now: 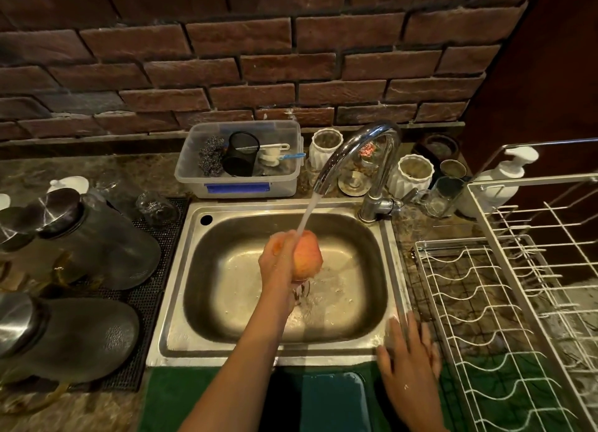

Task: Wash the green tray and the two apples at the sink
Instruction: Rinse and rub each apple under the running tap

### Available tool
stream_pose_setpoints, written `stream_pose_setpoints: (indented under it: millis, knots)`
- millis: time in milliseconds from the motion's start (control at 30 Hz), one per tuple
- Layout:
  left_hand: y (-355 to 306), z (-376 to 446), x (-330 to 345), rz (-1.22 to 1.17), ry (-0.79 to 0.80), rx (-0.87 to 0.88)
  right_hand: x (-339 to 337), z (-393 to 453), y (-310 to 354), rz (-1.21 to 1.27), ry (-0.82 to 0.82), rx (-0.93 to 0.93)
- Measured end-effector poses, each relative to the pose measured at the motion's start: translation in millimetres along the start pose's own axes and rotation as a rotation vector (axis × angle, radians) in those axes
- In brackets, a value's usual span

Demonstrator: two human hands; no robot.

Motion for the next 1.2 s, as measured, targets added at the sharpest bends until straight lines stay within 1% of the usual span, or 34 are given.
stream_pose_setpoints:
  millis: [67,133,200,267,467,633,700,800,900,1033,1133,1200]
  knots:
    - [1,-1,-1,-0.005,-0.007,-0.016,5,-7,-10,-0.116,0.042,-0.011]
    - [1,-3,-1,-0.026,-0.008,-0.032,4,-13,-7,-0.204,0.047,-0.048]
    - [0,-5,-2,-0.021,-0.013,-0.032,-6,-15,-2,-0.212,-0.029,-0.061]
    - [-1,-6,-4,-0.027,-0.014,-0.032,-10,-16,0,-0.221,-0.070,-0.065]
    - [-7,-22,-10,-0.011,0.020,0.021,4,-13,-9,-0.260,-0.068,-0.082]
    - [0,-53,-30,0.096,0.011,0.091,10,-12,-14,-0.227,-0.080,-0.090]
    - [6,-69,-38,0.186,0.010,0.141,10,-11,-13,-0.232,-0.080,-0.092]
    - [23,-95,-47,0.391,0.025,0.240,7,-12,-12,-0.220,-0.091,-0.102]
    - [49,-123,-55,0.595,0.039,0.290,3,-15,-11,-0.211,-0.106,-0.111]
    - [77,-156,-66,0.933,0.034,0.404,4,-15,-10,-0.201,-0.123,-0.123]
    - [96,-184,-66,1.152,0.071,0.576,4,-15,-11,-0.186,-0.140,-0.129]
    - [108,-199,-65,1.281,0.064,0.703,6,-15,-11,-0.178,-0.134,-0.136]
Point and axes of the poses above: each hand's wrist, its own z-axis towards the middle knuckle, its own x-axis out of the palm, y = z × x, the point moved 10 cm from there along z, towards the middle knuckle, and after that the axes turned 5 degrees about -y, right-handed, at the moved point
